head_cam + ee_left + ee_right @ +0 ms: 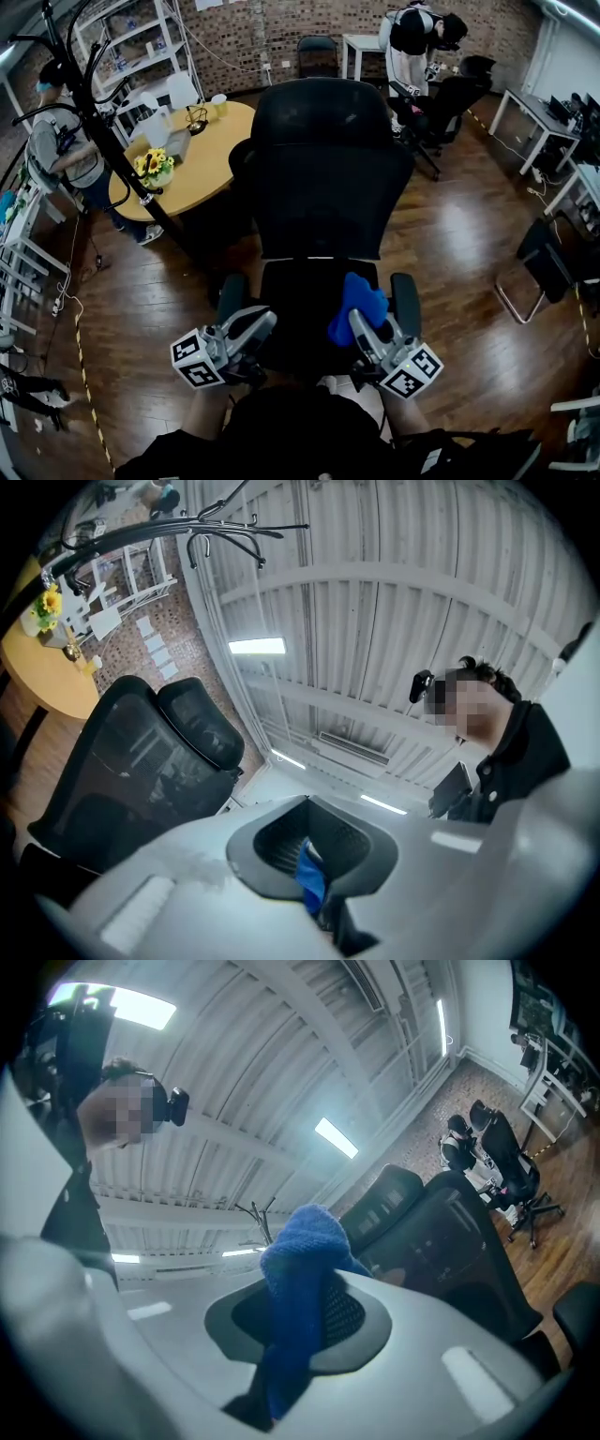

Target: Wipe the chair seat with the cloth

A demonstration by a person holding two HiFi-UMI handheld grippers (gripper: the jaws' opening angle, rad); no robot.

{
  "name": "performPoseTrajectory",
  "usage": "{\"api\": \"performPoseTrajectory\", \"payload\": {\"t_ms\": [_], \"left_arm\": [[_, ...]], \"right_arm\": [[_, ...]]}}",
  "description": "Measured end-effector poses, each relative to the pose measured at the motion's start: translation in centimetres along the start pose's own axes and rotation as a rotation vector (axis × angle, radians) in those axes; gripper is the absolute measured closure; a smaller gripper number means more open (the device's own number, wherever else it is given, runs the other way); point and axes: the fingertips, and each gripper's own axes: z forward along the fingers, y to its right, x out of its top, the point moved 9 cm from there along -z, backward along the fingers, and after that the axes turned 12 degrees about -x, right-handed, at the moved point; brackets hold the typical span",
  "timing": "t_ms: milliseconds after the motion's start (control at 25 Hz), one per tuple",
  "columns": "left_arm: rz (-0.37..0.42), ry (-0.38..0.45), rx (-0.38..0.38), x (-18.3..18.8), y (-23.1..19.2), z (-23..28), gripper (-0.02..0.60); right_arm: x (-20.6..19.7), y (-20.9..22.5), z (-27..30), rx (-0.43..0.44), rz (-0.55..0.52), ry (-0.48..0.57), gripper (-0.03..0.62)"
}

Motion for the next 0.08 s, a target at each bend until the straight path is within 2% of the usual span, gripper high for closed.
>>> {"api": "performPoseTrajectory", "payload": {"t_ms": [80], "left_arm": [[0.000,0.001,-0.010,1.42,0.62,-0.94,0.589]], "right_arm": [[-0.34,-1.66,0.70,-0.007,-0.002,0.001,0.533]]}}
